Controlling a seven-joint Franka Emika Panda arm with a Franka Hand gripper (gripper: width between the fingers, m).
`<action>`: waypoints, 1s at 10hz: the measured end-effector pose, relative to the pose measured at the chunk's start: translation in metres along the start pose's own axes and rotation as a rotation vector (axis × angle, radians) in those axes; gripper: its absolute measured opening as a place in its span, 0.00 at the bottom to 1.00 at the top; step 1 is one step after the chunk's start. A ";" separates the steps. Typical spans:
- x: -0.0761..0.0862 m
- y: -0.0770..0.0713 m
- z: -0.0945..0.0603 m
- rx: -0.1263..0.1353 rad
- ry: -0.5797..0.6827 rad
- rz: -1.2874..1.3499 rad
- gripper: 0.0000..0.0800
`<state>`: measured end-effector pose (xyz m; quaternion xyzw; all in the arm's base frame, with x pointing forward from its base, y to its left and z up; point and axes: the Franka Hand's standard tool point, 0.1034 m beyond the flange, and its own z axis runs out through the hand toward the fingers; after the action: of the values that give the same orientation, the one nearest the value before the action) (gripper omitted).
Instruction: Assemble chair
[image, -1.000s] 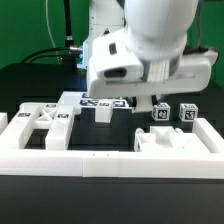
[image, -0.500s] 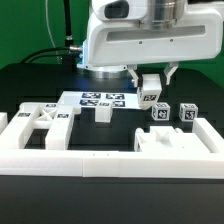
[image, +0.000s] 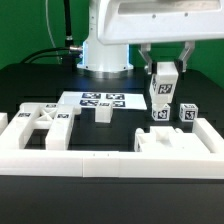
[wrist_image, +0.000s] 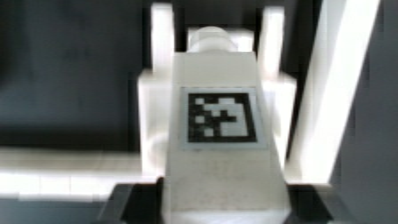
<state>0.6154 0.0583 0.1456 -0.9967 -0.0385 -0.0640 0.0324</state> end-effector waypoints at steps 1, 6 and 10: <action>0.012 -0.003 -0.007 -0.006 0.103 -0.008 0.36; 0.020 -0.019 0.007 -0.022 0.281 -0.048 0.36; 0.037 -0.035 0.022 -0.017 0.283 -0.090 0.36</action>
Offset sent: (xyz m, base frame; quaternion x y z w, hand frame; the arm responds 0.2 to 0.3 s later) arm 0.0000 0.0000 0.0000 0.0000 0.1938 0.0000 0.9810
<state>0.6517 0.0970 0.1308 -0.9752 -0.0776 -0.2055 0.0259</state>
